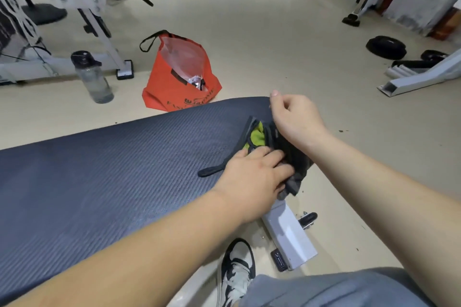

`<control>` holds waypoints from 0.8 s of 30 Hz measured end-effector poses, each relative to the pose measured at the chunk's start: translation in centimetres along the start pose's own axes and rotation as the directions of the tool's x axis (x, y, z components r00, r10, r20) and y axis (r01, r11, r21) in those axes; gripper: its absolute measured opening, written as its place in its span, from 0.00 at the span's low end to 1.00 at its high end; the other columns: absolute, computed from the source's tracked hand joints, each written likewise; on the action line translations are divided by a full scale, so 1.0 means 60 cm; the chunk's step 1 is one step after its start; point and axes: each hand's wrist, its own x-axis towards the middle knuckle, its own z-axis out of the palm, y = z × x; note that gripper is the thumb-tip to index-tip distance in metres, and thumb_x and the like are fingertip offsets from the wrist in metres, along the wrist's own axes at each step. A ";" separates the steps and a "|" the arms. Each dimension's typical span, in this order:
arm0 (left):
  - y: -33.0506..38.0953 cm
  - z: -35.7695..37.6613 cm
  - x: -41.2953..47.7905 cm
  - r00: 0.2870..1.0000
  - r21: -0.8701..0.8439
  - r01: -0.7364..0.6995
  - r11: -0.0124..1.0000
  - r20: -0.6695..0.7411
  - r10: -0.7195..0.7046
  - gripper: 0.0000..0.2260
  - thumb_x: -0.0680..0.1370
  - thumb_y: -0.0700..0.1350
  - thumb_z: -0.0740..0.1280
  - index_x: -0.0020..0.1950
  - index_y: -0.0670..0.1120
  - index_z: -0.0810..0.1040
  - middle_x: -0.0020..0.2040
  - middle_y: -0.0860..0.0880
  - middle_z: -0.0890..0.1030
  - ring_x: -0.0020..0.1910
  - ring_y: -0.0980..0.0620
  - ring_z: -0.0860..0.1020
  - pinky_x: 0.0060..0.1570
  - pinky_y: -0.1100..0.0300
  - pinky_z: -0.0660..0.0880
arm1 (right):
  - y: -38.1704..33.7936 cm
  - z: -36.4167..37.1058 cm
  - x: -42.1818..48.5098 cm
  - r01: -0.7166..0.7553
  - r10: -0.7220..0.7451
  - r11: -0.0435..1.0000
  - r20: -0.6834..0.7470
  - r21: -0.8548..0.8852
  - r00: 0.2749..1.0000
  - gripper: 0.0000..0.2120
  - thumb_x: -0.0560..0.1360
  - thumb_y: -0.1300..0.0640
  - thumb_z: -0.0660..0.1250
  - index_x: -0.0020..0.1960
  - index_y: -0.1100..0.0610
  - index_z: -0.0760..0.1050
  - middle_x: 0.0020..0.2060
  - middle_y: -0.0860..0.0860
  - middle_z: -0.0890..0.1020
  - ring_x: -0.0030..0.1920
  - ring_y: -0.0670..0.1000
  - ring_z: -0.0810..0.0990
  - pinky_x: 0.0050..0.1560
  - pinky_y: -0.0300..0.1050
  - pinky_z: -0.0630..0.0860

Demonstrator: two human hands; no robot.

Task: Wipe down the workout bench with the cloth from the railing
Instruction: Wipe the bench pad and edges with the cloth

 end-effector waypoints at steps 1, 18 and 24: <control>-0.008 -0.007 -0.029 1.000 0.024 -0.018 1.000 -0.006 0.018 0.14 0.80 0.53 0.62 0.66 0.56 0.76 0.67 0.50 0.76 0.64 0.45 0.73 0.58 0.46 0.74 | -0.011 0.006 -0.007 0.041 -0.040 0.999 0.043 -0.022 0.998 0.27 0.84 0.45 0.55 0.29 0.56 0.62 0.23 0.50 0.66 0.29 0.52 0.66 0.31 0.49 0.62; -0.060 -0.125 -0.259 0.899 0.274 0.303 0.913 0.236 -0.369 0.18 0.77 0.45 0.66 0.65 0.52 0.67 0.60 0.47 0.70 0.57 0.43 0.72 0.42 0.52 0.65 | -0.167 0.042 -0.083 0.424 -0.341 0.902 0.729 0.077 0.593 0.22 0.72 0.68 0.66 0.61 0.48 0.79 0.49 0.48 0.81 0.43 0.46 0.79 0.46 0.35 0.76; -0.111 -0.176 -0.269 0.808 -0.658 0.545 0.520 0.246 -0.536 0.05 0.75 0.43 0.69 0.48 0.52 0.78 0.42 0.52 0.84 0.40 0.53 0.80 0.45 0.55 0.79 | -0.190 0.035 -0.098 0.528 -0.346 0.840 0.871 0.123 0.349 0.32 0.65 0.61 0.76 0.66 0.44 0.74 0.59 0.46 0.70 0.62 0.45 0.73 0.63 0.45 0.73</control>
